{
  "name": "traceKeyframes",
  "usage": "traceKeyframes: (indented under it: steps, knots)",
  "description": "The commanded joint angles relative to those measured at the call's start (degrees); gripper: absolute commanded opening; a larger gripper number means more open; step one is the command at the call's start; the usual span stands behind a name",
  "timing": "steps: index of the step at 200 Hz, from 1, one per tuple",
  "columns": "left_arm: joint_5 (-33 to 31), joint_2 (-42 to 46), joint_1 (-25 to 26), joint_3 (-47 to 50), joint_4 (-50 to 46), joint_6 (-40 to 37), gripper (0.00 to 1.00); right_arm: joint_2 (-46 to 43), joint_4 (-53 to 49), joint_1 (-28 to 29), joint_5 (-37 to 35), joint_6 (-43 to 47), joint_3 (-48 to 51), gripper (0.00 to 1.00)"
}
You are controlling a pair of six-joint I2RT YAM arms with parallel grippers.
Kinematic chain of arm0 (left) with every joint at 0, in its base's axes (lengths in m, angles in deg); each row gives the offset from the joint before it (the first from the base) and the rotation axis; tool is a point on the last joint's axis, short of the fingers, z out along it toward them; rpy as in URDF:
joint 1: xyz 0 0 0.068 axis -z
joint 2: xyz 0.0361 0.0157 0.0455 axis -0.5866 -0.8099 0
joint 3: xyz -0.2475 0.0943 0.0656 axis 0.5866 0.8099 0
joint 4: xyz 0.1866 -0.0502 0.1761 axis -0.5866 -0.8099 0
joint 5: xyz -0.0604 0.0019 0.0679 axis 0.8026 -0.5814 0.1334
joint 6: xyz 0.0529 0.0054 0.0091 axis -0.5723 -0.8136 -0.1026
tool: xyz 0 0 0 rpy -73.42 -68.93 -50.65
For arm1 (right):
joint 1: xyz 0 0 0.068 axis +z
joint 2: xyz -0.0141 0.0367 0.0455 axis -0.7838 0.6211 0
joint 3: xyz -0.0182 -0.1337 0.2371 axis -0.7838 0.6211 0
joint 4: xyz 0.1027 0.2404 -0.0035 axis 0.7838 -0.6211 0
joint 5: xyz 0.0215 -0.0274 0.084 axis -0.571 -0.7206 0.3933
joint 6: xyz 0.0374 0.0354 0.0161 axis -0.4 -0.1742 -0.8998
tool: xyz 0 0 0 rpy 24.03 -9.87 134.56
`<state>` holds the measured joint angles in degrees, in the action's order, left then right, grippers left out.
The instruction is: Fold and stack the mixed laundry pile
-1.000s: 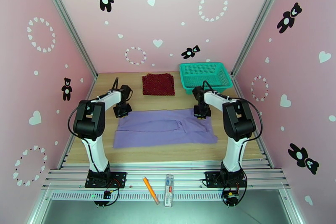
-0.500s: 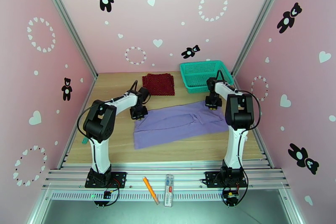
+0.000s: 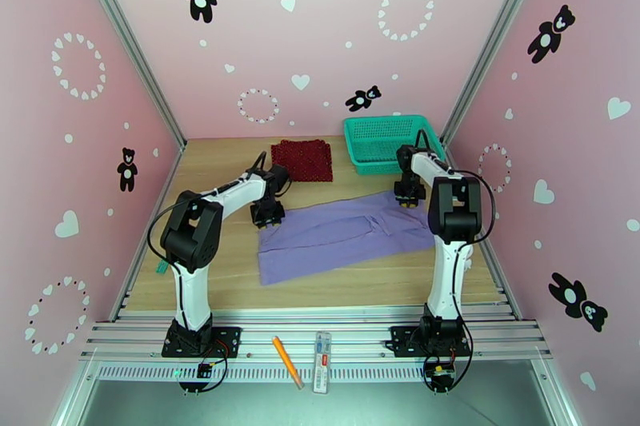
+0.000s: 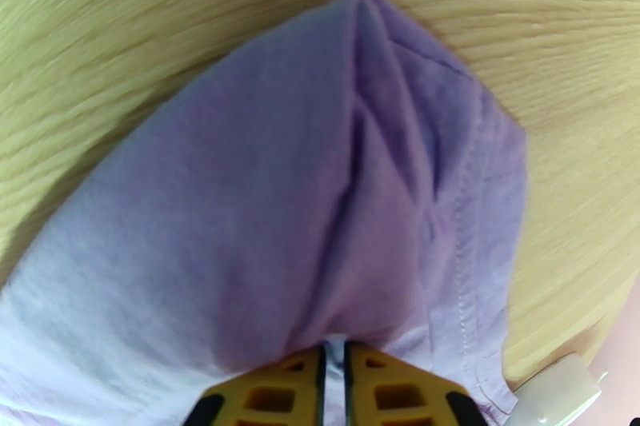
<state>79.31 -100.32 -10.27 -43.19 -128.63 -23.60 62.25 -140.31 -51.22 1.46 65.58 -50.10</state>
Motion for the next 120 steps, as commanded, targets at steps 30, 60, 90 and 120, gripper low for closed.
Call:
traceKeyframes:
  steps: [30,60,90,120]
  knots:
    - [-9.39,0.92,-1.14,-13.31,-10.05,-2.95,0.41,-12.29,1.45,-0.39,2.01,2.44,0.35,0.28]
    - [-8.29,1.54,-2.56,-10.99,-9.31,-4.37,0.48,-18.11,0.73,1.22,2.74,3.36,2.32,0.40]
    - [-2.44,3.43,-5.70,-3.45,-3.73,-5.12,0.48,-24.00,0.58,2.79,3.59,3.39,6.03,0.45]
    - [5.59,4.70,-7.97,2.28,2.35,-6.25,0.48,-30.84,-1.38,7.54,3.64,3.81,9.39,0.45]
